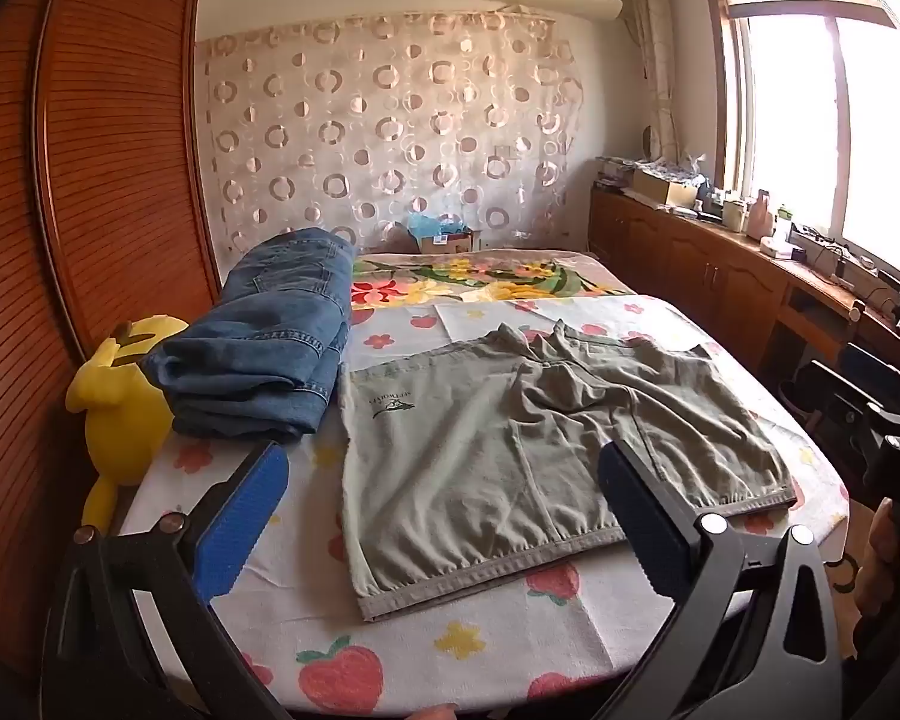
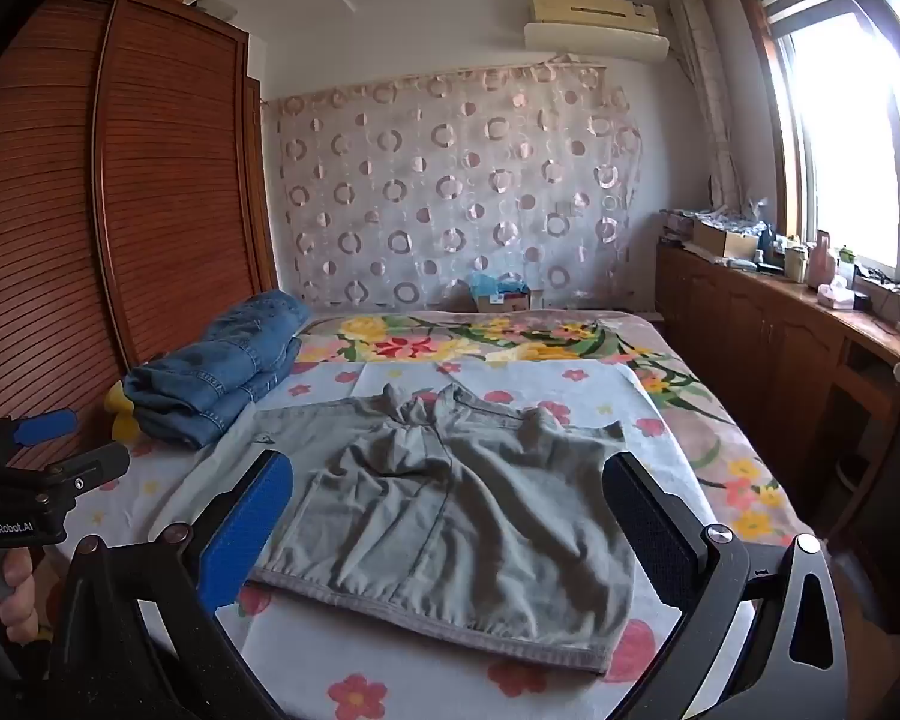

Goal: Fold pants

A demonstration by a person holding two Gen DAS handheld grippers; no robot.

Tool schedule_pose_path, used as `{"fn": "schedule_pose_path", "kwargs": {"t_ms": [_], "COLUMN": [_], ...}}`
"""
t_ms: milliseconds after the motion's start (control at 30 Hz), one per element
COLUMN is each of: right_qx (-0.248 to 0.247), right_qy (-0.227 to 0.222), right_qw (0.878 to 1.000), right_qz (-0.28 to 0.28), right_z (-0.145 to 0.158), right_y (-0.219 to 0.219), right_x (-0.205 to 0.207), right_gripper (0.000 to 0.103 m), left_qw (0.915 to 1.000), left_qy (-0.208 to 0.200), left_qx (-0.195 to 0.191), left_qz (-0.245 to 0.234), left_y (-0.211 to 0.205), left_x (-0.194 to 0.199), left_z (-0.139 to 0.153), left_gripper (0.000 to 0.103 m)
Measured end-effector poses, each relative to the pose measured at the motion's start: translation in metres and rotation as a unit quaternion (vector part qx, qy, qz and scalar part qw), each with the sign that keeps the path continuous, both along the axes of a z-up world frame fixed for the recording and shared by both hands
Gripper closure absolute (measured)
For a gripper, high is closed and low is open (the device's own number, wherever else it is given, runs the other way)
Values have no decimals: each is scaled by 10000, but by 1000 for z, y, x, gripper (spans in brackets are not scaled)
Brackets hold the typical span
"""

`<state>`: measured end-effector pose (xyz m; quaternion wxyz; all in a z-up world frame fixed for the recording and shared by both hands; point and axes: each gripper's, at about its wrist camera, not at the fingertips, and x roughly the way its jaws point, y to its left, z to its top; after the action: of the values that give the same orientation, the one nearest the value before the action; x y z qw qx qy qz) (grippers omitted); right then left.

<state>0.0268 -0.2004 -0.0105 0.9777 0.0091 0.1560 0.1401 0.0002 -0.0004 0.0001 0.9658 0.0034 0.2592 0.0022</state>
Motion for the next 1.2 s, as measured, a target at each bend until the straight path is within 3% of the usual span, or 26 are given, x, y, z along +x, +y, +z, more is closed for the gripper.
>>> {"fn": "schedule_pose_path", "kwargs": {"t_ms": [967,1200], "right_qx": [-4,-5], "right_qy": [-20,-22], "right_qw": [10000,10000], "right_qz": [14,-7], "right_z": [0,0], "right_y": [-1,-1], "right_x": [-1,-1], "right_gripper": [0,0], "left_qw": [10000,9999], "left_qy": [-82,-110], "left_qx": [-15,5], "left_qz": [1,14], "left_y": [0,1], "left_x": [0,-1], "left_z": [0,16], "left_gripper": [0,0]}}
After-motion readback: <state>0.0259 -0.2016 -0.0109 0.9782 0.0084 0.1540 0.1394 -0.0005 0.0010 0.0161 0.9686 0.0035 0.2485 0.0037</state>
